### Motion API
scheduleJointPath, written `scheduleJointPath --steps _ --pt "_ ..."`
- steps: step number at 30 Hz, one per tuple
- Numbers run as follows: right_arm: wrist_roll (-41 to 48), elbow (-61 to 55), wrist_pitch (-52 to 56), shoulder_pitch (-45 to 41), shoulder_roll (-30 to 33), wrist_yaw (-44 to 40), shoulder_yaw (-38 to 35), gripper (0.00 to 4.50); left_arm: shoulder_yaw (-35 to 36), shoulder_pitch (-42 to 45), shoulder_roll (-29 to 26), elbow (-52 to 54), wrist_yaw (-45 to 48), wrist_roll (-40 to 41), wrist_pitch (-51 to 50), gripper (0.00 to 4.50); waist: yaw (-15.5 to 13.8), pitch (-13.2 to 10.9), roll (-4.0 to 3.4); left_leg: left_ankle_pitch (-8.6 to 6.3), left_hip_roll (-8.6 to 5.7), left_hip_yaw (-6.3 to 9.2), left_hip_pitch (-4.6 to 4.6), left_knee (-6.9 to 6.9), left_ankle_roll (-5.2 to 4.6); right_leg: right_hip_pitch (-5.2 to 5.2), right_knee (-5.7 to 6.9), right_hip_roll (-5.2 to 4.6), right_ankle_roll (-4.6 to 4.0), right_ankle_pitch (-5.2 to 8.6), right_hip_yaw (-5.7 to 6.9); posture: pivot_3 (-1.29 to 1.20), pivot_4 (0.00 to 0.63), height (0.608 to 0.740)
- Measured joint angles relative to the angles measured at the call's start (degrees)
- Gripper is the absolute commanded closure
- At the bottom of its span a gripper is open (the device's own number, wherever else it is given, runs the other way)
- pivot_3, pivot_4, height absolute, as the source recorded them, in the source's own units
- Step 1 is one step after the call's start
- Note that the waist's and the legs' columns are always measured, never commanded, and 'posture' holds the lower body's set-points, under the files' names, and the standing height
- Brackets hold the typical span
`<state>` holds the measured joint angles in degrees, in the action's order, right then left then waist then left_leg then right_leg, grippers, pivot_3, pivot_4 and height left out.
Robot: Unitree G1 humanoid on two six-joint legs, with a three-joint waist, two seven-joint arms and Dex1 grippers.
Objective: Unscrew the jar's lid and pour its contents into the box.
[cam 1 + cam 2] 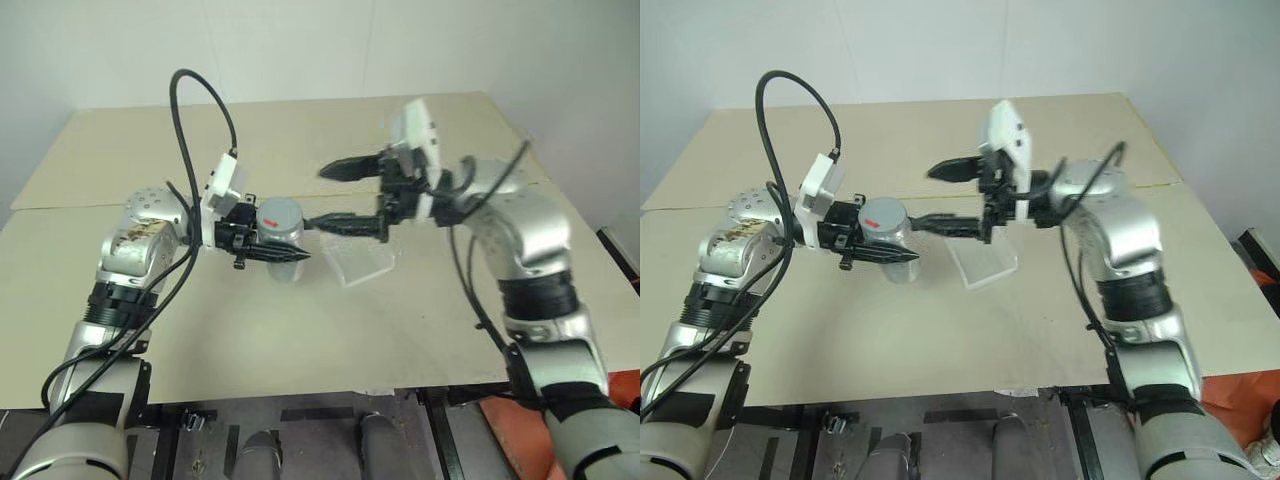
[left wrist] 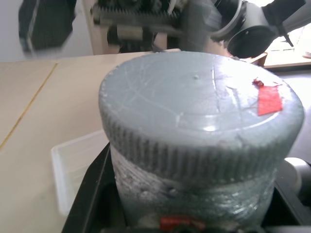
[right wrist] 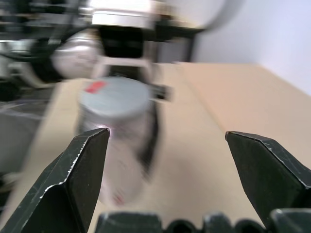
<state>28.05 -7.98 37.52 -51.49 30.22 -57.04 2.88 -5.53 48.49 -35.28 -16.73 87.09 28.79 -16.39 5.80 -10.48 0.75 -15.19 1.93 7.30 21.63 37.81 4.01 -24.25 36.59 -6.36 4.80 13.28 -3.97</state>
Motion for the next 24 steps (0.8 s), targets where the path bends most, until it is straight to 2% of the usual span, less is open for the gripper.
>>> scheduleJointPath --steps 4,11,17,24 --pt "1.9 -10.8 7.8 2.2 -1.0 8.6 -1.2 0.03 -0.1 3.3 2.4 -4.3 0.2 -1.9 2.3 2.48 -0.1 0.0 0.0 -0.03 0.0 -0.01 -0.05 0.0 -0.05 0.04 0.04 0.0 0.0 0.0 -0.02 0.0 0.15 0.74" --pt "5.4 -20.5 17.9 3.0 -5.9 20.0 -0.3 0.03 -0.4 5.7 5.9 -9.7 0.9 -4.3 4.9 2.48 -0.2 0.0 0.0 -0.03 -0.02 0.01 0.0 0.01 -0.05 0.02 0.03 -0.01 0.0 0.0 -0.01 0.0 0.15 0.74" --pt "2.4 -19.6 19.2 0.5 -8.8 25.6 5.7 0.03 -0.4 7.4 7.6 -10.9 1.6 -5.5 6.1 2.48 0.0 0.0 0.0 -0.03 -0.01 0.01 -0.04 0.0 -0.06 0.02 0.05 0.0 0.0 0.0 -0.02 0.0 0.15 0.74" --pt "-1.0 -14.8 18.8 -0.8 -11.1 29.0 7.0 0.03 -0.2 7.2 7.5 -10.7 2.0 -6.0 6.1 2.48 -0.2 0.0 0.0 -0.03 -0.01 0.01 0.01 0.0 -0.05 -0.01 0.02 0.0 0.0 0.0 -0.01 0.0 0.15 0.74"
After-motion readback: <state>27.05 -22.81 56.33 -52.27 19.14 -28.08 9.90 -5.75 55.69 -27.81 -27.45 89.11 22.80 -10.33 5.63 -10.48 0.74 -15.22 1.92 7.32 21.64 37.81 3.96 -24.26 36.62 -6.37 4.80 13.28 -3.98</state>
